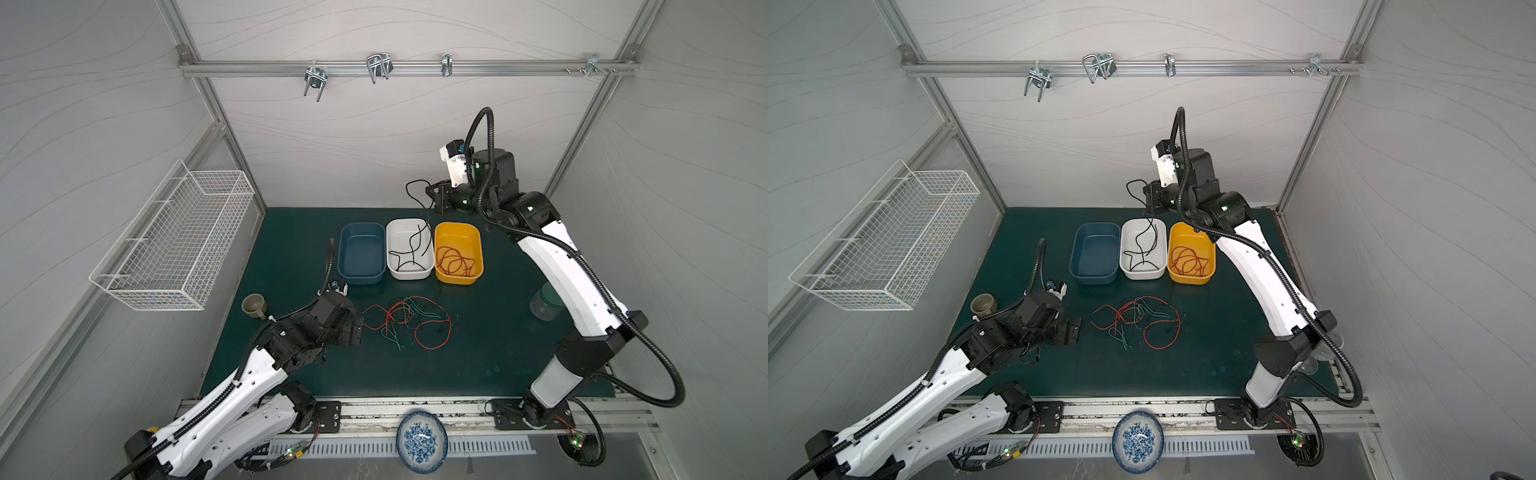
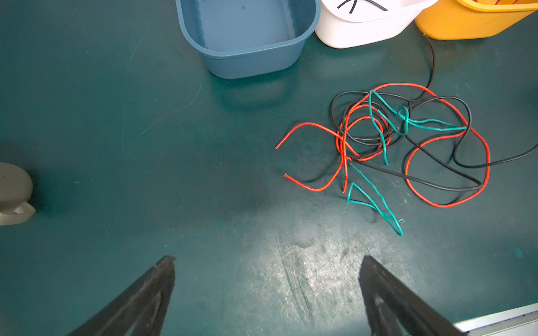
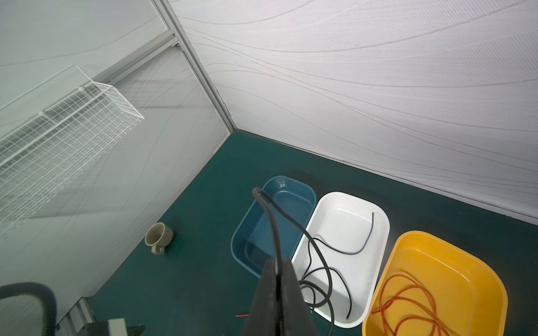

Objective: Untangle the cables
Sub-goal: 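Carry the black cable over the white bin with the right gripper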

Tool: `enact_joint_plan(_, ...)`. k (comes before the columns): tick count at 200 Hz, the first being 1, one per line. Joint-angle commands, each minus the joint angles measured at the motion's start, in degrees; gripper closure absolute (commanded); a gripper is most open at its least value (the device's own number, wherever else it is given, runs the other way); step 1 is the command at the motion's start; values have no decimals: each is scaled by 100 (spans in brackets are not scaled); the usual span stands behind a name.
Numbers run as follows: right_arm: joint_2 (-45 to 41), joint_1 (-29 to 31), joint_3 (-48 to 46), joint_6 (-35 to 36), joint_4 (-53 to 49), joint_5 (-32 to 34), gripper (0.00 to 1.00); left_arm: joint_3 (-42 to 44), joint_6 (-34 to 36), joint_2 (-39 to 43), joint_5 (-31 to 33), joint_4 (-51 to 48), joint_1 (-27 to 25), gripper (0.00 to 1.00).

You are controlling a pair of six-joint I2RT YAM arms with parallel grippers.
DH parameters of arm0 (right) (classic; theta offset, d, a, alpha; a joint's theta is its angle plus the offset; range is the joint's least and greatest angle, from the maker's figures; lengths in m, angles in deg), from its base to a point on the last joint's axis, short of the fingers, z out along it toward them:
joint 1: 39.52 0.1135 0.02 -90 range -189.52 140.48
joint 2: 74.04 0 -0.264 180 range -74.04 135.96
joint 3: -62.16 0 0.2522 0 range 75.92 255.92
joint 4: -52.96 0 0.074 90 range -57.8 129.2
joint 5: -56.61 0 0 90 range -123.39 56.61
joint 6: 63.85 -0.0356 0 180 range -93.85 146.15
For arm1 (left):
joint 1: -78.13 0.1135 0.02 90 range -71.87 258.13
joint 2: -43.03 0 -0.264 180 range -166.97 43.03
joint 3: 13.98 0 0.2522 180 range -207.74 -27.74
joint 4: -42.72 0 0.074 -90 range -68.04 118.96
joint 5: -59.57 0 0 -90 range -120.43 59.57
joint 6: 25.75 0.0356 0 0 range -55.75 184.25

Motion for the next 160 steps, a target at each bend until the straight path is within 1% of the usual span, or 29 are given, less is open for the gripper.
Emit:
enact_joint_plan(1, 266, -32, 198, 303, 84, 145, 100, -86, 50, 1, 26, 110, -28, 0)
enact_joint_plan(26, 678, -32, 373, 482, 138, 345, 100, -96, 51, -18, 16, 111, -26, 0)
enact_joint_plan(72, 1264, -31, 336, 629, 243, 424, 100, -95, 51, -29, -10, 111, -24, 0)
enact_joint_plan(126, 1540, -31, -329, 671, 665, 523, 100, -95, 59, -57, -21, 122, -29, 0)
enact_joint_plan(160, 1725, -65, -701, 568, 871, 497, 100, -104, 53, -73, -52, 122, -28, 0)
